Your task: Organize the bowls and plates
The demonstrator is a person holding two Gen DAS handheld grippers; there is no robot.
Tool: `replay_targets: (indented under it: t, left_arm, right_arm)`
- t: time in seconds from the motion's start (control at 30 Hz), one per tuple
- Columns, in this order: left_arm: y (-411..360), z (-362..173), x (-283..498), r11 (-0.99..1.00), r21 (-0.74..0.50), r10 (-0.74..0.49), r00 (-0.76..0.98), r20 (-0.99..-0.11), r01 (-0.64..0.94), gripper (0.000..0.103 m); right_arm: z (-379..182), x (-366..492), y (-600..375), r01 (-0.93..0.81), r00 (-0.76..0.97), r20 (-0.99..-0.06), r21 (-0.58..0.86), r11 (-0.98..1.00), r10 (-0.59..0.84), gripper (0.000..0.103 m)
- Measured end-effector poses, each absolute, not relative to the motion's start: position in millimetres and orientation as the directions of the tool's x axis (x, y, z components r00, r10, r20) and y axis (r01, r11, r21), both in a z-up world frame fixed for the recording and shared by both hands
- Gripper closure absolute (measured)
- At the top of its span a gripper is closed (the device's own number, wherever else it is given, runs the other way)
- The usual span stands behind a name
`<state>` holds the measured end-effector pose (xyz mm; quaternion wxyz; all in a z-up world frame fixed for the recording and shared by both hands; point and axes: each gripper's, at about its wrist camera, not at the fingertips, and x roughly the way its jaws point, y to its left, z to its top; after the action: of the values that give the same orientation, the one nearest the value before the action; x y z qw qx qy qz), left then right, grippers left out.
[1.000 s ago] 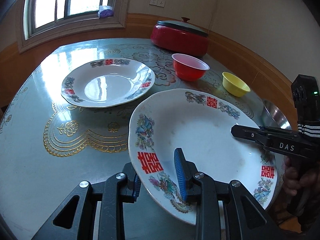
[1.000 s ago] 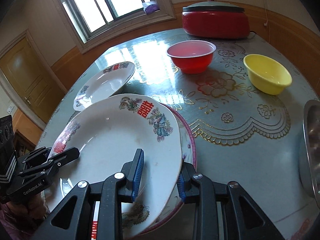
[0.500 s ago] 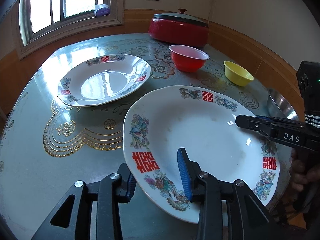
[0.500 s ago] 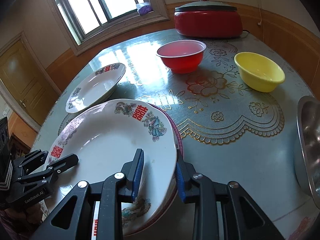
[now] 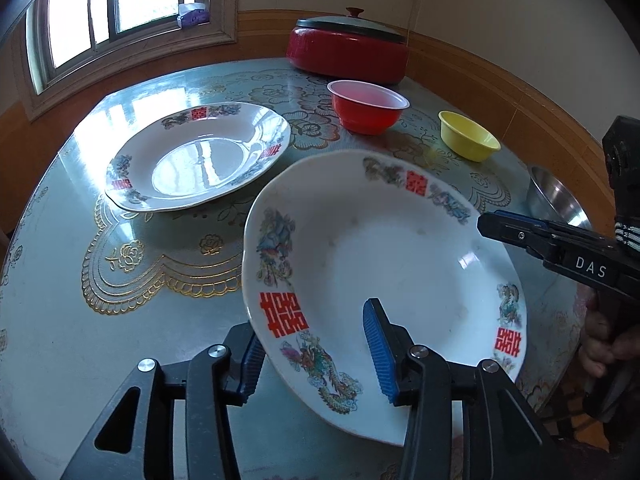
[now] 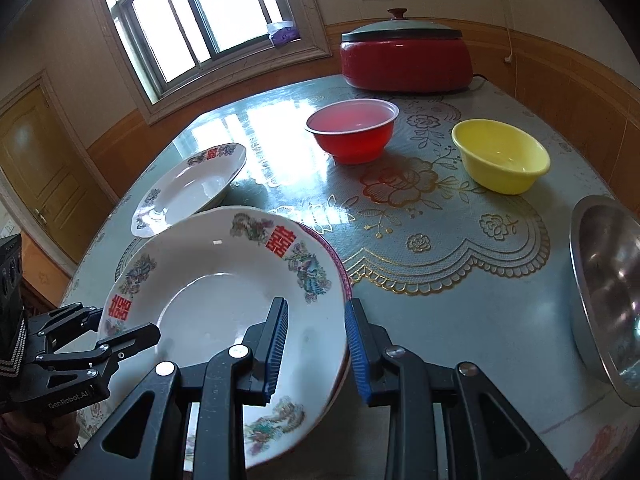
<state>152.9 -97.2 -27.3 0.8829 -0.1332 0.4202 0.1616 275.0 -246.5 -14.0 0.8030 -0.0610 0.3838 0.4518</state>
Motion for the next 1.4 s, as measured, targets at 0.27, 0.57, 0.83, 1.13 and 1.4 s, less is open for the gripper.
replay_targets:
  t: [0.27,0.57,0.83,1.13,1.4]
  left_arm:
    - [-95.7,-24.1,146.4,0.906,-0.093,0.194,0.600,-0.776,-0.413,0.057]
    - [-72.1,-21.4,122.1,0.848,-0.155,0.224,0.607,-0.763,-0.507,0.057]
    - [-75.5,-24.5,121.0,0.852,-0.165,0.206,0.608,-0.766,-0.497,0.054]
    - [-80.0,-30.3,123.2,0.857,-0.161,0.198,0.602,-0.774,-0.490,0.054]
    - [-69.3,-25.9,112.0,0.826,-0.162,0.244,0.601,-0.761,-0.540,0.043]
  right_arm:
    - [-13.6,271.5,-241.1,-0.777,0.329,-0.679,0.199,0.597,0.656,0.075]
    - [-16.9,291.2,-251.9,-0.710,0.338,-0.687,0.262,0.654,0.643,0.073]
    - [-20.4,280.2,-242.7,-0.721,0.358,-0.709,0.203,0.662,0.607,0.070]
    - [-22.3,273.5,-231.5,-0.741,0.373,-0.710,0.160,0.653,0.597,0.069]
    - [-19.8,277.0,-233.6,-0.718,0.374,-0.705,0.192,0.669,0.603,0.035]
